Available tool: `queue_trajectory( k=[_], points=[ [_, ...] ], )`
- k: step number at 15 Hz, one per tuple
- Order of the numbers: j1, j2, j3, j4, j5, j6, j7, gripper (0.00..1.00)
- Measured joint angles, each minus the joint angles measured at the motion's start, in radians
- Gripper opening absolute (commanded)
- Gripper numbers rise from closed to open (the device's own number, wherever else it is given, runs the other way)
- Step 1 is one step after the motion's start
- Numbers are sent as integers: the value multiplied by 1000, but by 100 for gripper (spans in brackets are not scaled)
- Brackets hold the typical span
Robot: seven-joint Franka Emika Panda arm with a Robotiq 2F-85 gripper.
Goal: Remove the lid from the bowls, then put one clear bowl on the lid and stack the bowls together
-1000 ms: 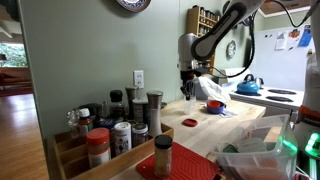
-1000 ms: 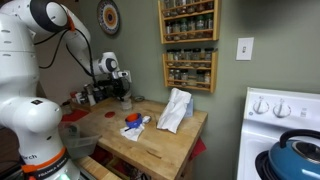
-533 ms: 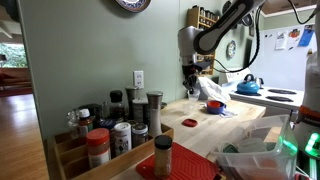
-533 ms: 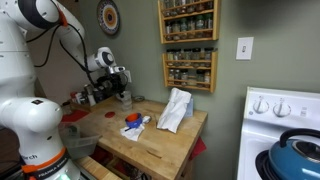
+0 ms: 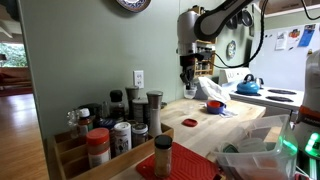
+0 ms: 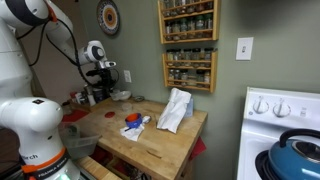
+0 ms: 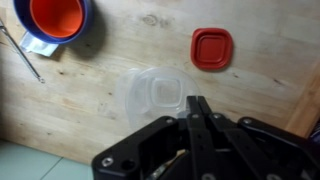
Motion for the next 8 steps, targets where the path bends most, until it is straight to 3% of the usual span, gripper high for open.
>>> queue_trajectory(
  k=[4, 8],
  points=[
    [17, 45, 29, 0, 117, -11, -95, 0],
    [22, 121, 37, 2, 142, -13, -117, 0]
  ],
)
